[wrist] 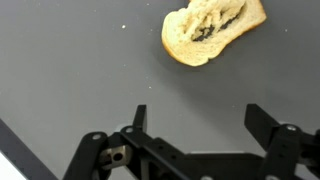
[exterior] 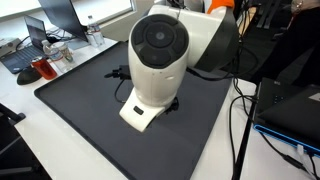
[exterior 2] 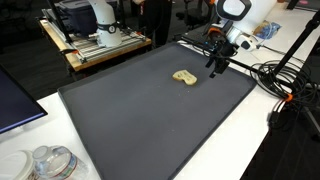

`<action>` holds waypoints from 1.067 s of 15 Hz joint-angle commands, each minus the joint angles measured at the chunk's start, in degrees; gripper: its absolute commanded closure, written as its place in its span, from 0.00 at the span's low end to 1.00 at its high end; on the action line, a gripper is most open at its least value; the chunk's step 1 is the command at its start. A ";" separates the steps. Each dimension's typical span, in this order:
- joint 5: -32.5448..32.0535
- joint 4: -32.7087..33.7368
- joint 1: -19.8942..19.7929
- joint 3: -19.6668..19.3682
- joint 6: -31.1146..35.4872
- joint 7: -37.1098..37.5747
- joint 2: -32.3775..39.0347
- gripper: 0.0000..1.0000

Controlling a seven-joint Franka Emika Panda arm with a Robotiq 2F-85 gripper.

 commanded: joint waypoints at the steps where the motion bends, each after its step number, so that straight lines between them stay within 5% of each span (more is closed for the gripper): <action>1: -0.94 -6.56 3.21 -2.92 1.65 12.40 -4.14 0.00; 11: -1.57 -25.94 8.32 -5.38 8.45 33.31 -16.87 0.00; 16: -12.87 -38.64 8.34 -3.09 21.09 41.54 -23.97 0.00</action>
